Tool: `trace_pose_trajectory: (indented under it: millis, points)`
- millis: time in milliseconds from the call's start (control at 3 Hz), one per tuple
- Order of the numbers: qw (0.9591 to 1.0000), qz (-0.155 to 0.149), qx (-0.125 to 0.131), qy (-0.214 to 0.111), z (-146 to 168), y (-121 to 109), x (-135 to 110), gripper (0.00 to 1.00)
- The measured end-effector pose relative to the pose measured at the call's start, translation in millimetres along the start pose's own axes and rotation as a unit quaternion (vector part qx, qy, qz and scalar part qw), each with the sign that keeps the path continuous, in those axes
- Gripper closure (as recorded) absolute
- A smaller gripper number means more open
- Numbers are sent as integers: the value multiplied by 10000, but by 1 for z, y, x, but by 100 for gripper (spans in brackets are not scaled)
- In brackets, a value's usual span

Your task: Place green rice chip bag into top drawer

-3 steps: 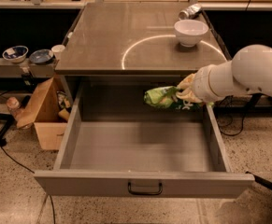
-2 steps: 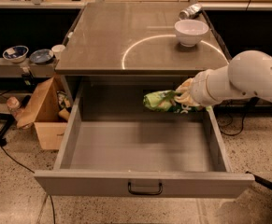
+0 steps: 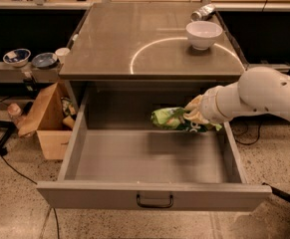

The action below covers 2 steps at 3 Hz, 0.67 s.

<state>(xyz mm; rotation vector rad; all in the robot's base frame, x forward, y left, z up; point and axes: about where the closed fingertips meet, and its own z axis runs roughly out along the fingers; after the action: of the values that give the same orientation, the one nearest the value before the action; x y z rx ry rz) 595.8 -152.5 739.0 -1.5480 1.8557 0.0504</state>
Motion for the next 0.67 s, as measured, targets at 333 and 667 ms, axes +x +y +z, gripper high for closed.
trace_pose_trajectory:
  millis: [333, 667]
  points:
    - [9999, 114, -108, 3, 7, 9, 4, 100]
    - [9994, 259, -247, 15, 14, 21, 8, 100]
